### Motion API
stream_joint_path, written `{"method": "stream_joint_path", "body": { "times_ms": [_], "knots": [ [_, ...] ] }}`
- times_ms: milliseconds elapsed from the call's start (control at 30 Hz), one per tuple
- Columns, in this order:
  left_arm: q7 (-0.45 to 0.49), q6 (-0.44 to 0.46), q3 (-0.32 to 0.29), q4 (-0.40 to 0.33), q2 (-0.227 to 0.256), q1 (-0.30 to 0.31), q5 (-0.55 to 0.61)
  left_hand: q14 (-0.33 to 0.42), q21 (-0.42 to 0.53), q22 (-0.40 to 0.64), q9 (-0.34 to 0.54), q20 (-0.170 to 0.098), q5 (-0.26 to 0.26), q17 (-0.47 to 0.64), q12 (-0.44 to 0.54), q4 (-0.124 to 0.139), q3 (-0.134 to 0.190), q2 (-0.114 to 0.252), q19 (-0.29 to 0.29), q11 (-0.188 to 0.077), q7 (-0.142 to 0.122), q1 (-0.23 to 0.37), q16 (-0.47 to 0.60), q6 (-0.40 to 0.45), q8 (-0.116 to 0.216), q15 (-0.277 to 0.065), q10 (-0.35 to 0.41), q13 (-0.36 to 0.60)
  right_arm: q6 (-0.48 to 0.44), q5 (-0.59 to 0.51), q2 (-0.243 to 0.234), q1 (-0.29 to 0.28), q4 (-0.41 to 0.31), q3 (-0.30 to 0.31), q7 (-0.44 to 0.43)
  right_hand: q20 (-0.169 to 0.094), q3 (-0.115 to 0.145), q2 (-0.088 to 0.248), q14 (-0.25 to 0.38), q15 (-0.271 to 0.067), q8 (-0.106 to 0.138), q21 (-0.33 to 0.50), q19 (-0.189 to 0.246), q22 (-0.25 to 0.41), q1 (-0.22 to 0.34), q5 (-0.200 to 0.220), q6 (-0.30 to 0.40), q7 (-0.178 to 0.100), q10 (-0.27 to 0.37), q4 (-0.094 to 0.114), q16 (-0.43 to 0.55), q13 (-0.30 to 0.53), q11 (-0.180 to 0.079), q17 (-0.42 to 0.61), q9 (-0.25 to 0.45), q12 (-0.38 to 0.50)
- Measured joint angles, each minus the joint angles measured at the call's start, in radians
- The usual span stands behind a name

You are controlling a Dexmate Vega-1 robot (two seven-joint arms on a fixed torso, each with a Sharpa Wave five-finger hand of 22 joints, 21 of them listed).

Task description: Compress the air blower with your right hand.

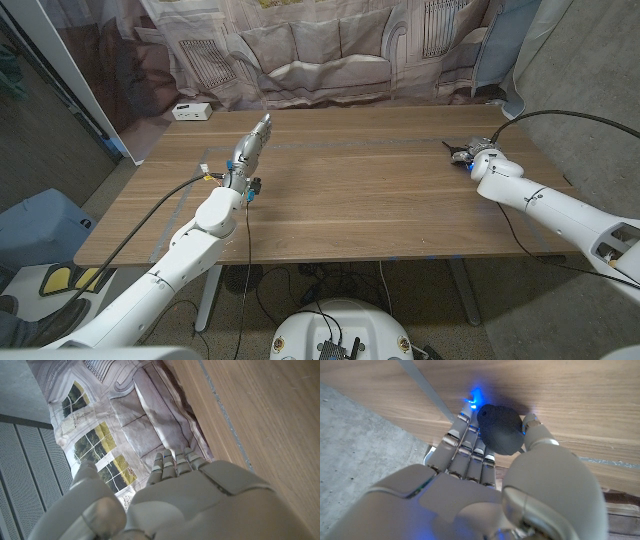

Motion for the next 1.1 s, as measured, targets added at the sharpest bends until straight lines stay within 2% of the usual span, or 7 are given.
{"method": "stream_joint_path", "body": {
  "times_ms": [333,433,533,800,1000,1033,1100],
  "knots": [
    [0.0,0.002,0.001,-0.002,0.001,-0.001,0.0,0.0,0.0,0.0,0.0,0.0,0.0,0.0,0.0,0.0,0.0,0.0,0.0,0.0,0.0,0.0,0.0,0.0,0.0,0.0,0.0,0.0,-0.013,-0.005,0.008,-0.012,0.0,0.006,-0.038,-0.005,0.004,0.007,0.021,-0.003,0.0,0.003,0.018,0.001,0.022,0.004,0.023,-0.009,0.021,0.004,0.004,0.0,-0.003,0.0,0.0,0.004],
    [-0.001,0.002,0.001,-0.002,0.001,-0.001,0.0,0.0,0.0,0.0,0.0,0.0,0.0,0.0,0.0,0.0,0.0,0.0,0.0,0.0,0.0,0.0,0.0,0.0,0.0,0.0,0.0,0.0,-0.015,-0.005,0.008,-0.018,-0.006,0.011,-0.053,-0.007,0.004,0.007,0.027,-0.009,0.007,0.003,0.019,0.001,0.022,0.004,0.032,-0.007,0.03,0.004,0.007,-0.002,-0.009,0.0,0.0,0.004],
    [-0.002,0.002,0.001,-0.002,0.001,-0.002,-0.001,0.0,0.0,0.0,0.0,0.0,0.0,0.0,0.0,0.0,0.0,0.0,0.0,0.0,0.0,0.0,0.0,0.0,0.0,0.0,0.0,0.0,-0.015,-0.005,0.008,-0.023,-0.013,0.016,-0.065,-0.008,0.003,0.007,0.032,-0.007,0.007,0.003,0.029,0.001,0.022,0.004,0.041,-0.012,0.041,0.011,0.009,-0.005,-0.009,0.0,0.0,0.004],
    [-0.005,0.002,0.002,0.001,0.001,-0.003,-0.002,0.0,0.0,0.0,0.0,0.005,0.0,0.0,0.0,-0.004,0.004,0.0,-0.005,0.0,0.0,0.0,0.0,0.0,0.0,0.0,0.0,0.0,-0.015,-0.005,-0.002,-0.05,-0.056,0.041,-0.113,-0.01,0.003,0.012,0.041,-0.008,0.011,0.003,0.034,0.001,0.027,0.004,0.053,-0.011,0.052,0.011,0.011,-0.005,-0.009,0.0,0.0,0.012],
    [-0.007,0.002,0.002,0.001,0.001,-0.003,-0.003,0.0,0.0,0.0,0.0,0.005,0.0,0.0,-0.004,-0.004,0.004,0.0,-0.005,0.0,0.0,0.0,0.0,0.0,0.0,0.0,0.0,0.0,-0.015,-0.005,-0.015,-0.078,-0.103,0.067,-0.113,-0.01,0.003,0.015,0.047,-0.011,0.011,0.003,0.034,0.001,0.03,0.004,0.06,-0.014,0.053,0.011,0.011,-0.005,-0.007,0.0,0.0,0.012],
    [-0.008,0.002,0.004,0.005,0.0,-0.006,-0.004,0.0,0.0,0.0,0.0,0.005,0.0,0.0,-0.004,-0.004,0.004,0.0,-0.005,-0.003,0.0,0.0,0.0,0.0,0.0,0.0,0.003,0.0,-0.017,-0.005,-0.017,-0.084,-0.114,0.071,-0.163,-0.01,0.003,0.016,0.048,-0.012,0.011,0.003,0.034,0.001,0.031,0.004,0.06,-0.014,0.053,0.011,0.011,-0.005,-0.007,0.0,0.0,0.012],
    [-0.008,0.001,0.004,0.007,-0.001,-0.007,-0.004,0.0,0.0,0.0,0.0,0.005,0.0,0.0,-0.004,-0.004,0.004,0.0,-0.005,-0.004,0.0,0.0,0.0,0.0,0.0,0.0,0.004,0.0,-0.019,-0.007,-0.021,-0.094,-0.131,0.078,-0.179,-0.01,-0.002,0.016,0.048,-0.012,0.011,0.003,0.034,0.001,0.031,0.004,0.06,-0.014,0.057,0.015,0.011,-0.005,-0.01,0.0,0.0,0.012]
  ]
}}
